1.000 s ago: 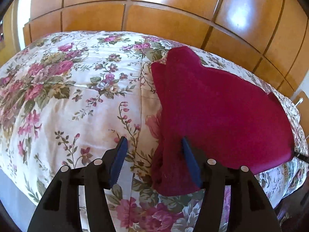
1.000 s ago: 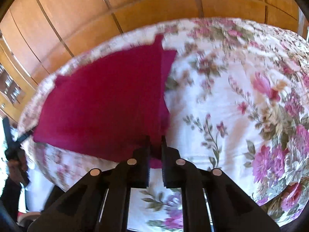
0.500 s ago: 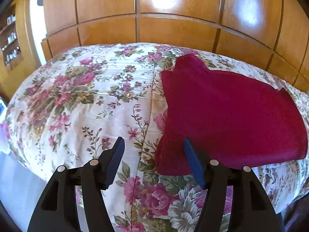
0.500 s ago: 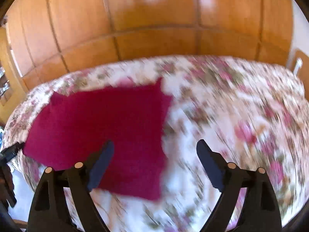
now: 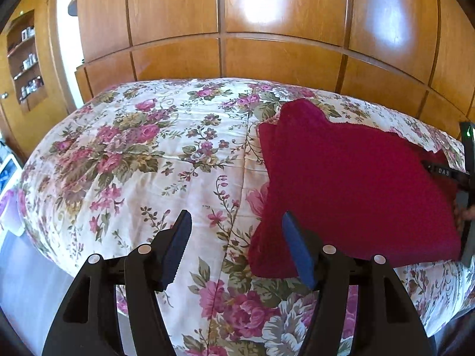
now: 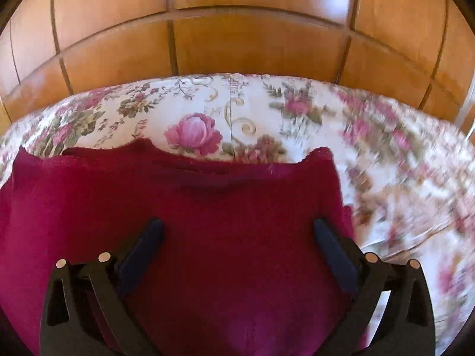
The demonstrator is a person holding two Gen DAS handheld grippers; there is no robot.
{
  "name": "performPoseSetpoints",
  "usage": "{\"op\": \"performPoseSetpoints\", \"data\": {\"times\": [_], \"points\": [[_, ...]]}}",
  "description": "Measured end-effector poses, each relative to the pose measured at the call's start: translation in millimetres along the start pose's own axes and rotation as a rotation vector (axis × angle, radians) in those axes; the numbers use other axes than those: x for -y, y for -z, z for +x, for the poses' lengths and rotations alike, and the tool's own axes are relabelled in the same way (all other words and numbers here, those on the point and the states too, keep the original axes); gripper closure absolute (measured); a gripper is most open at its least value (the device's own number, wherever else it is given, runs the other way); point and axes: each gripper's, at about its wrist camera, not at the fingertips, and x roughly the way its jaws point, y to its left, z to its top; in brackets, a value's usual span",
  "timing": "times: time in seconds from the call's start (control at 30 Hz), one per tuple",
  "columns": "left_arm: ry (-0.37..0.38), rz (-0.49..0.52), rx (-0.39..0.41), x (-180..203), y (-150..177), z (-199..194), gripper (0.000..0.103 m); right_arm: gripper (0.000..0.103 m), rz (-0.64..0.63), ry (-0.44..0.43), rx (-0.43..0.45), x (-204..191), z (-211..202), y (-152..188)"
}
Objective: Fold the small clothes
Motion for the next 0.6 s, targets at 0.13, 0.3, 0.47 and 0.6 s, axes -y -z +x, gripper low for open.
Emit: {"op": "performPoseSetpoints", "data": {"times": [0.13, 0.3, 0.47, 0.6], "points": [[0.006, 0.013, 0.001, 2, -2, 3, 0.041, 0.002, 0.005, -0.012, 0.006, 4, 0, 1], [0.017, 0.019, -0.009, 4, -4, 7, 0.041, 0.002, 0.003, -0.007, 0.016, 2, -1, 1], [0.026, 0.033, -0.011, 6, -9, 9, 0.041, 0.002, 0.001, -0.006, 0.02, 0, -3, 1], [0.038, 0.058, -0.01, 8, -16, 10, 0.041, 0.002, 0.0, -0.005, 0.02, 0, -3, 1]]}}
